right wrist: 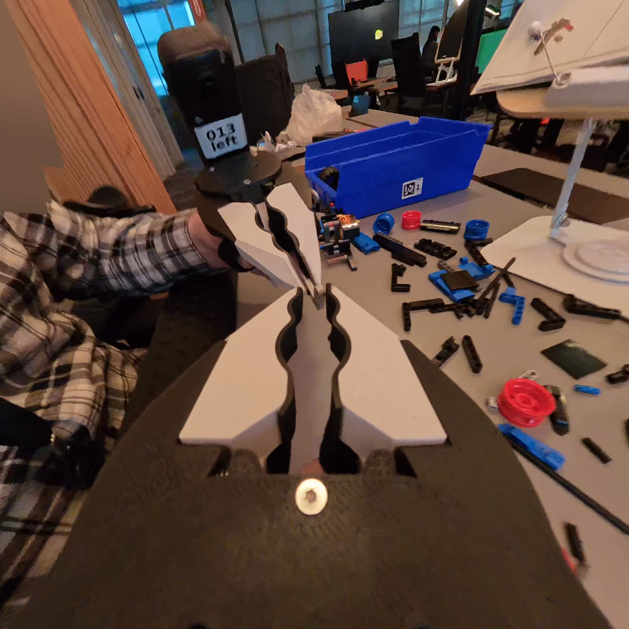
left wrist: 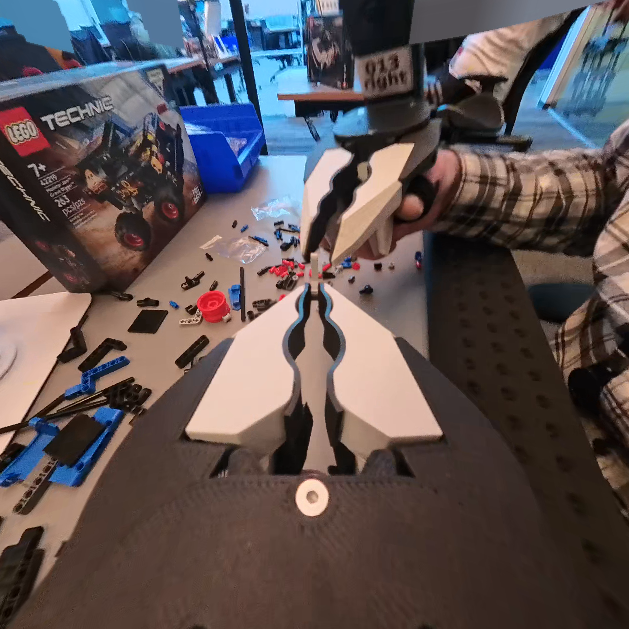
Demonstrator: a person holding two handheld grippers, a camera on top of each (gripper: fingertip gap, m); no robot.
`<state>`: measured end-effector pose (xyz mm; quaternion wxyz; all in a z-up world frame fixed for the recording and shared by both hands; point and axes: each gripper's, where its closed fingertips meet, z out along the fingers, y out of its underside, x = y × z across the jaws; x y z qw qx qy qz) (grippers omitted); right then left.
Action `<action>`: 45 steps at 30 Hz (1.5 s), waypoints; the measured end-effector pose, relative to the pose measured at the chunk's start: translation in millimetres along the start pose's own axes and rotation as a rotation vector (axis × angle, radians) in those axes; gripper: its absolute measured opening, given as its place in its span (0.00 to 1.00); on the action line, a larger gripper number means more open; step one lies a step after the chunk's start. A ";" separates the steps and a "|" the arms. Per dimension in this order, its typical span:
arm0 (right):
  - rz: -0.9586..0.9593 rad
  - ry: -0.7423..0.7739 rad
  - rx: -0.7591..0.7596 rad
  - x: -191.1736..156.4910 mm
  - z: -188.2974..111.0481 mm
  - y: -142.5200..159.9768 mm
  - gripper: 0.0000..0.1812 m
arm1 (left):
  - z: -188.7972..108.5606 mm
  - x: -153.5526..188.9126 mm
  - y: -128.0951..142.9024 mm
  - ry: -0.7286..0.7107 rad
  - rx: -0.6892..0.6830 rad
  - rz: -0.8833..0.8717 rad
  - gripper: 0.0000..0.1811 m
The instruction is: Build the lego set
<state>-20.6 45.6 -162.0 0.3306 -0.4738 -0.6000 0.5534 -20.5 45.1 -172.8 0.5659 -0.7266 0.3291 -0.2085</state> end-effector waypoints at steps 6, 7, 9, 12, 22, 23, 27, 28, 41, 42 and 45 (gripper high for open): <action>-0.145 0.053 -0.129 -1.7 2.9 13.0 0.01 | 1.9 5.5 12.5 0.036 -0.185 0.117 0.00; -0.146 0.054 -0.140 -1.8 2.8 14.7 0.01 | 2.3 5.8 13.9 0.042 -0.202 0.131 0.00; -0.132 0.059 -0.135 -2.1 1.8 14.4 0.00 | 2.9 5.7 12.8 0.052 -0.207 0.136 0.00; -0.105 0.067 -0.119 -3.1 -1.1 13.3 0.00 | 3.9 5.9 9.3 0.070 -0.197 0.130 0.01; -0.127 0.115 -0.318 -12.7 1.1 56.5 0.01 | 9.5 23.9 42.6 0.282 -0.483 0.220 0.01; -0.137 0.123 -0.336 -12.6 1.1 60.0 0.01 | 10.3 24.6 45.2 0.300 -0.511 0.226 0.01; -0.213 0.191 -0.363 -3.3 -2.7 64.8 0.00 | 19.0 19.2 48.5 0.300 -0.538 0.250 0.01; -0.242 0.210 -0.361 -0.4 -4.4 64.2 0.00 | 21.4 16.9 47.2 0.281 -0.527 0.262 0.01; -0.790 0.256 -0.657 23.0 -7.8 104.0 0.00 | 26.6 7.3 90.1 -0.005 -0.622 0.567 0.00; -0.796 0.236 -0.669 22.2 -7.3 108.4 0.00 | 26.1 7.2 96.6 -0.018 -0.644 0.589 0.00; -0.837 0.212 -0.707 22.6 -7.9 116.3 0.00 | 24.6 12.4 112.3 -0.004 -0.674 0.586 0.00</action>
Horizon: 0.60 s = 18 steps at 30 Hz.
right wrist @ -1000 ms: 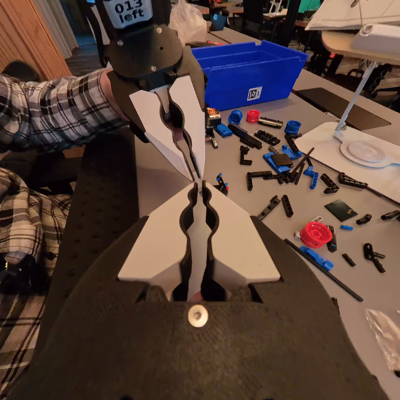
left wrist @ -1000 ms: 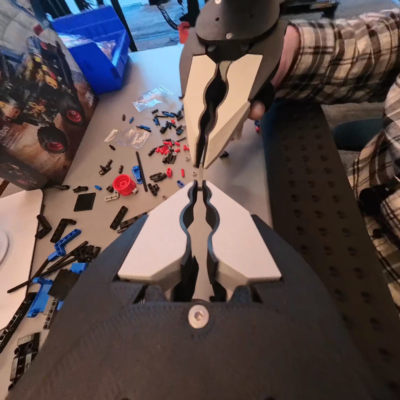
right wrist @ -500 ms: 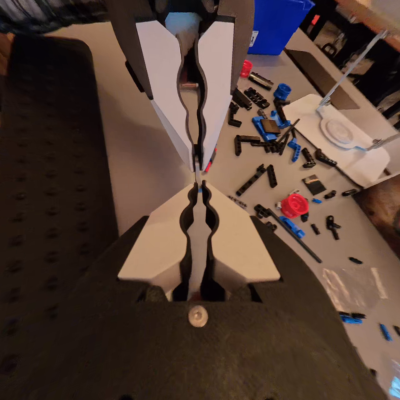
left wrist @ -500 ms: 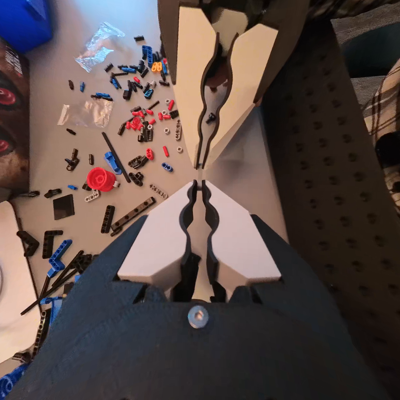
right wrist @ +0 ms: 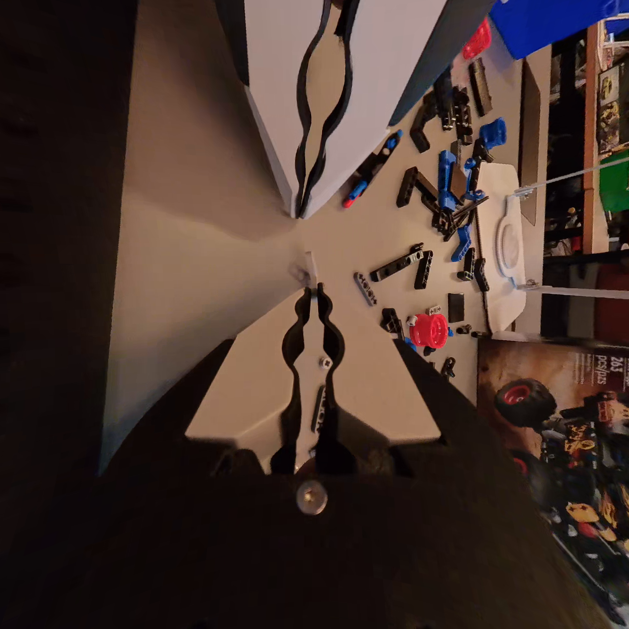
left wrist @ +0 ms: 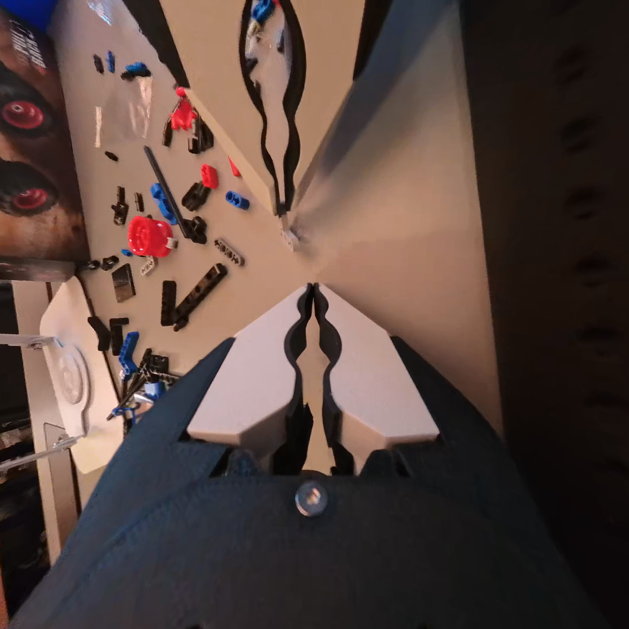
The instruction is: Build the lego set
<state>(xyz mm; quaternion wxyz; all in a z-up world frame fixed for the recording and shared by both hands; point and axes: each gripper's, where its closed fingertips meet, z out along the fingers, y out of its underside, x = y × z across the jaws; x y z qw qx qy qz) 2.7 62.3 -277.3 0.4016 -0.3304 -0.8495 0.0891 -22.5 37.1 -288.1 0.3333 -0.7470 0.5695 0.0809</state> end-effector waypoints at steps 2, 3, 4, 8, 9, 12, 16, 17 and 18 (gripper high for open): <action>-0.017 -0.014 -0.006 -2.9 0.8 0.4 0.01 | -0.4 1.1 1.1 -0.003 0.015 -0.029 0.00; -0.025 -0.027 -0.008 -5.4 1.2 0.4 0.01 | -1.3 1.1 1.5 -0.001 0.023 -0.041 0.00; -0.035 -0.043 -0.011 -8.1 1.8 0.7 0.01 | -1.9 0.6 2.2 -0.002 0.028 -0.053 0.00; -0.032 -0.104 0.015 -14.9 -0.9 -4.6 0.03 | -3.1 -1.3 3.8 -0.005 0.048 -0.093 0.02; -0.033 -0.115 0.011 -15.4 -2.3 -4.1 0.04 | -3.4 -1.7 4.3 -0.007 0.051 -0.103 0.03; -0.026 -0.146 0.003 -16.9 -7.8 -0.7 0.07 | -4.4 -1.7 5.4 -0.005 0.064 -0.128 0.04; 0.041 -0.175 0.007 -19.0 -15.4 3.8 0.12 | -6.1 -0.9 5.7 0.018 0.082 -0.158 0.05; 0.060 -0.175 0.011 -19.0 -16.9 4.3 0.12 | -6.4 -0.8 5.3 0.024 0.087 -0.166 0.06; 0.087 -0.170 0.020 -17.7 -17.9 3.6 0.12 | -6.2 -1.0 4.8 0.027 0.091 -0.171 0.06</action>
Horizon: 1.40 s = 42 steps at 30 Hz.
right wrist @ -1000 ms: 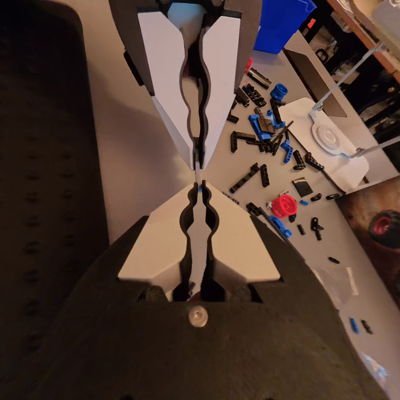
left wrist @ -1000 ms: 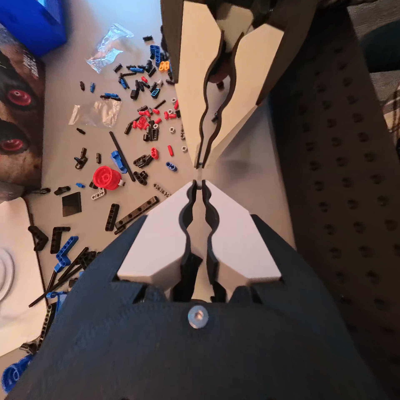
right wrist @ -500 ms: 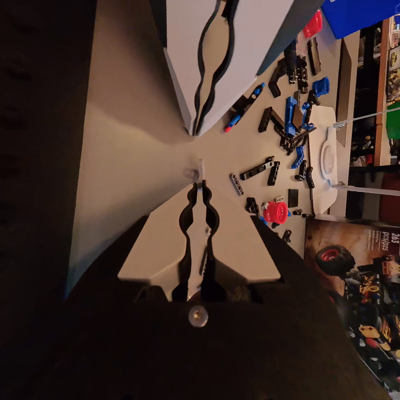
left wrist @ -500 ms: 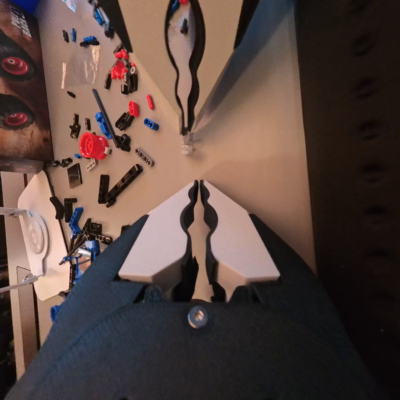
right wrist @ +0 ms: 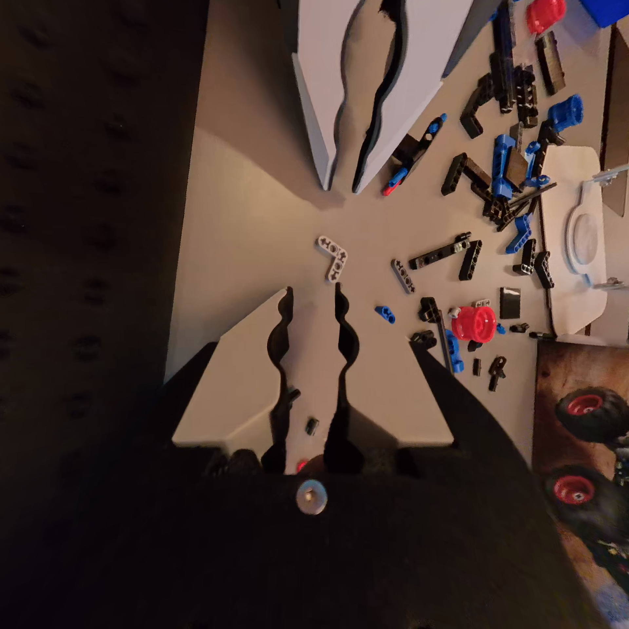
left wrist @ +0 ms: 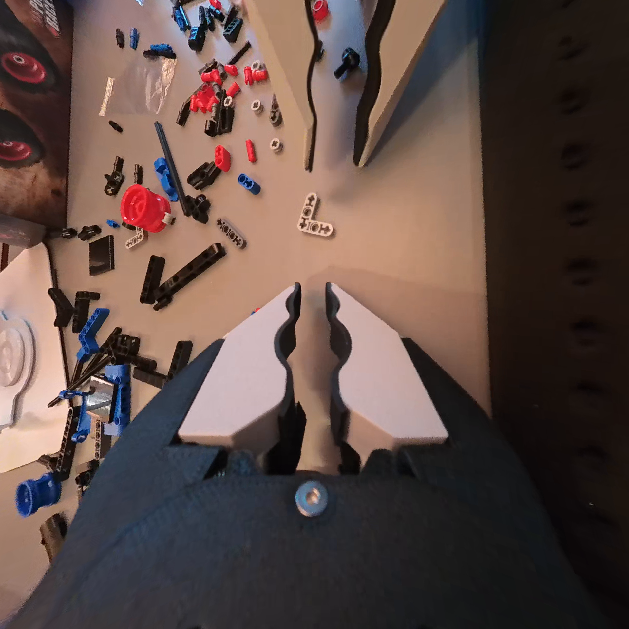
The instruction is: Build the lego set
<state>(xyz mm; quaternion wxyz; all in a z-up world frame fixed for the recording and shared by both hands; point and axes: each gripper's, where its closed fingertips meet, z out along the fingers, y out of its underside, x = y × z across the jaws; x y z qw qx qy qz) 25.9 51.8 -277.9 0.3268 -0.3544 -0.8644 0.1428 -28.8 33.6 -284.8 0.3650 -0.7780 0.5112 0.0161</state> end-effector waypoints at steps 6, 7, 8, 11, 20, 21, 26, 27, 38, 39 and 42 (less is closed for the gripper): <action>0.155 0.020 0.018 12.0 4.2 -1.5 0.11 | 6.1 1.5 -8.5 0.022 0.016 -0.011 0.06; 0.165 0.018 0.019 13.2 5.5 -1.6 0.11 | 7.2 2.1 -9.9 0.026 0.018 -0.015 0.06; 0.177 0.017 0.021 14.7 6.8 -1.8 0.11 | 8.3 3.2 -12.0 0.034 0.023 -0.021 0.05; 0.196 0.016 0.018 16.8 10.8 -0.8 0.11 | 11.7 7.6 -18.6 0.048 0.042 -0.023 0.04; 0.236 0.046 0.046 23.4 10.1 1.8 0.09 | 5.0 0.8 -22.4 0.012 0.117 -0.057 0.07; 0.241 0.051 0.051 24.7 10.0 2.1 0.09 | 4.3 -1.0 -21.9 0.005 0.123 -0.065 0.07; 0.268 0.066 0.093 29.2 7.8 0.4 0.09 | 5.5 -6.1 -18.1 -0.017 0.127 -0.080 0.08; 0.275 0.068 0.098 30.1 7.2 0.8 0.09 | 6.1 -6.3 -17.6 -0.018 0.127 -0.082 0.08; 0.319 0.093 0.153 36.9 0.4 3.6 0.10 | 7.4 -8.3 -15.9 -0.014 0.135 -0.111 0.10; 0.320 0.095 0.153 37.2 0.1 4.1 0.10 | 7.9 -8.1 -15.4 -0.012 0.133 -0.112 0.10; 0.324 0.099 0.158 38.3 -0.6 4.3 0.10 | 9.8 -6.8 -13.2 -0.008 0.122 -0.108 0.10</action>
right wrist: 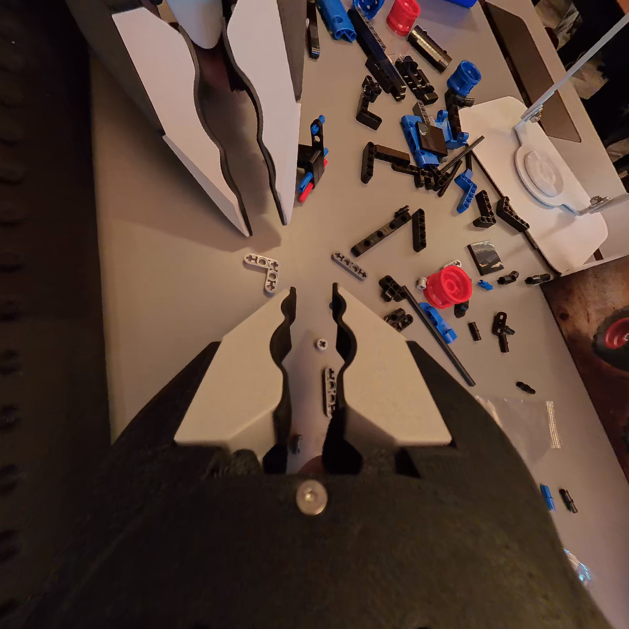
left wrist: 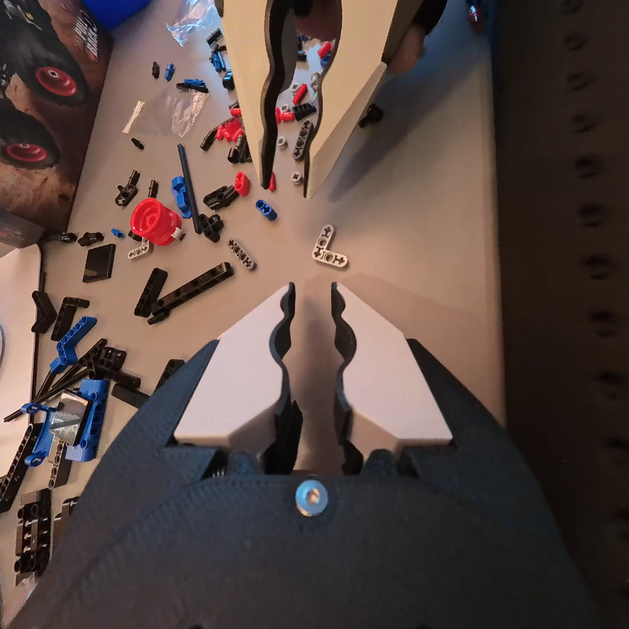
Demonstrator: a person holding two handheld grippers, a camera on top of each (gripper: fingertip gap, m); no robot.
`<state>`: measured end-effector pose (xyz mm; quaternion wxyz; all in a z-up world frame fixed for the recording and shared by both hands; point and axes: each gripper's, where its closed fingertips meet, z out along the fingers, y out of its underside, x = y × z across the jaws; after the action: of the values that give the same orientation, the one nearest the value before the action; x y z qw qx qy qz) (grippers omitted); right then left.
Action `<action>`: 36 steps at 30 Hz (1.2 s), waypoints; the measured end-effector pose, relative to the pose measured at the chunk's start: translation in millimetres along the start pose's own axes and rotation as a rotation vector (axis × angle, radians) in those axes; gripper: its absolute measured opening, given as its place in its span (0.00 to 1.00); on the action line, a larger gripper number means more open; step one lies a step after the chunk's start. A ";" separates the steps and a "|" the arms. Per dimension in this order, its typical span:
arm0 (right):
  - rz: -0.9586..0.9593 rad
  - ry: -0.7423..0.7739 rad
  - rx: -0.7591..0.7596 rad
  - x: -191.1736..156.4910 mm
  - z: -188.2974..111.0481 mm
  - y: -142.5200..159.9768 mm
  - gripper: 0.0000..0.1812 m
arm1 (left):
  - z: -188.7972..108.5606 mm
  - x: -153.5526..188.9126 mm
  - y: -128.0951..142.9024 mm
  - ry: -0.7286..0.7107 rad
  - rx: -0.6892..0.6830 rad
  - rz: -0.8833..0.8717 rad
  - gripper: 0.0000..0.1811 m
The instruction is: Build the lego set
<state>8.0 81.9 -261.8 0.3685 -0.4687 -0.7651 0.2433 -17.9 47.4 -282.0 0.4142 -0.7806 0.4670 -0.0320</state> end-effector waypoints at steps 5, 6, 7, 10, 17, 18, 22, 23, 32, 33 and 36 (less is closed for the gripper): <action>0.007 0.001 0.002 0.9 -0.2 1.3 0.10 | -0.2 -0.1 -0.1 0.002 0.002 -0.004 0.10; 0.008 0.002 0.002 1.1 -0.3 1.6 0.10 | -0.3 -0.3 -0.2 0.002 0.004 -0.006 0.10; 0.009 0.002 0.003 1.4 -0.5 1.5 0.10 | -0.6 -0.3 -0.3 0.002 0.005 -0.008 0.10; 0.017 0.003 0.014 2.2 -1.8 -0.2 0.10 | -1.1 -0.6 -0.4 0.001 0.006 -0.009 0.11; 0.033 0.014 0.032 6.0 -5.2 -1.7 0.10 | -1.1 -0.2 0.2 0.001 0.004 -0.007 0.11; 0.035 0.015 0.032 6.3 -5.3 -1.5 0.10 | -1.1 -0.3 0.3 0.000 0.004 -0.007 0.11; 0.038 0.023 0.032 8.5 -6.1 -0.3 0.10 | -1.1 -0.7 0.9 -0.003 0.001 -0.005 0.11; 0.041 0.025 0.036 9.0 -6.6 -0.6 0.10 | -1.0 -0.8 1.2 -0.004 -0.001 -0.003 0.11; 0.052 0.033 0.040 12.3 -7.8 2.0 0.10 | 0.1 0.2 1.7 0.004 0.001 -0.006 0.11; 0.052 0.034 0.041 12.3 -7.9 2.2 0.10 | 0.1 0.2 1.5 0.004 0.002 -0.006 0.11; 0.052 0.034 0.044 12.5 -7.8 2.2 0.09 | 0.0 -0.1 1.3 0.004 0.003 -0.008 0.11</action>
<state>11.8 94.3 -254.4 0.3851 -0.4845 -0.7406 0.2618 -18.9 47.2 -282.8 0.4145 -0.7816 0.4647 -0.0357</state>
